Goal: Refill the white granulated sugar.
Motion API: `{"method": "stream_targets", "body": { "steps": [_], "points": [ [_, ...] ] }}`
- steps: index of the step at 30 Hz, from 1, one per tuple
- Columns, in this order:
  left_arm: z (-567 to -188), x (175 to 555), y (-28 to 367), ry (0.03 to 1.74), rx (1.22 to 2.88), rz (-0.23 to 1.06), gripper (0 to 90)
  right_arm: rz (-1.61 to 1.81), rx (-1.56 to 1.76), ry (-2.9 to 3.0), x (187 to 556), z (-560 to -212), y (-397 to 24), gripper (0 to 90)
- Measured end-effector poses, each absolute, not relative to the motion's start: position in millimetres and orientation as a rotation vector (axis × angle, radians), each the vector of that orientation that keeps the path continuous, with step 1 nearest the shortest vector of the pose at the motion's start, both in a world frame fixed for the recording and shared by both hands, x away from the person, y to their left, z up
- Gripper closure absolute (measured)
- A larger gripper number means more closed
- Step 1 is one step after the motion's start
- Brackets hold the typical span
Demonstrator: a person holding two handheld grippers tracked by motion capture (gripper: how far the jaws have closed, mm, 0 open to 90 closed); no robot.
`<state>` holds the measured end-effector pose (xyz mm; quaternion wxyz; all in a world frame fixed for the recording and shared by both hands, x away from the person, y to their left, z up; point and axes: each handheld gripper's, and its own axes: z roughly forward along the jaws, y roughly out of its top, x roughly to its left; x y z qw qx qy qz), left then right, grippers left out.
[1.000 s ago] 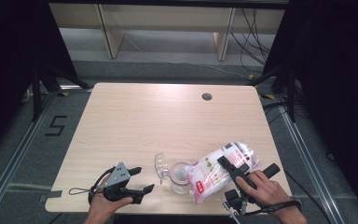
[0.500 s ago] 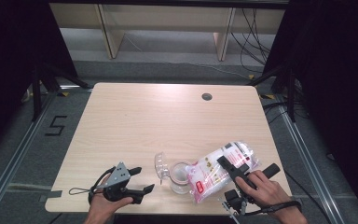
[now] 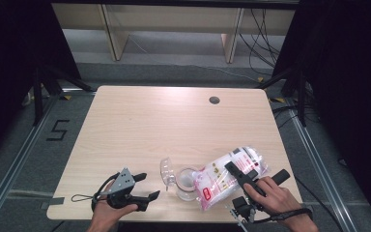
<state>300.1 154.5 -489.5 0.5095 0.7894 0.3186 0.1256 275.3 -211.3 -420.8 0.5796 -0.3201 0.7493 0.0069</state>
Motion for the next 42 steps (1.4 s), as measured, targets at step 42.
{"method": "stream_targets", "body": {
  "steps": [42],
  "points": [
    [-489.9, 300.6, 154.5, 0.767, 1.899, 0.301, 21.6, 0.018, -0.748, 1.758, 274.9, -420.8, -210.8, 60.2]
  ]
}}
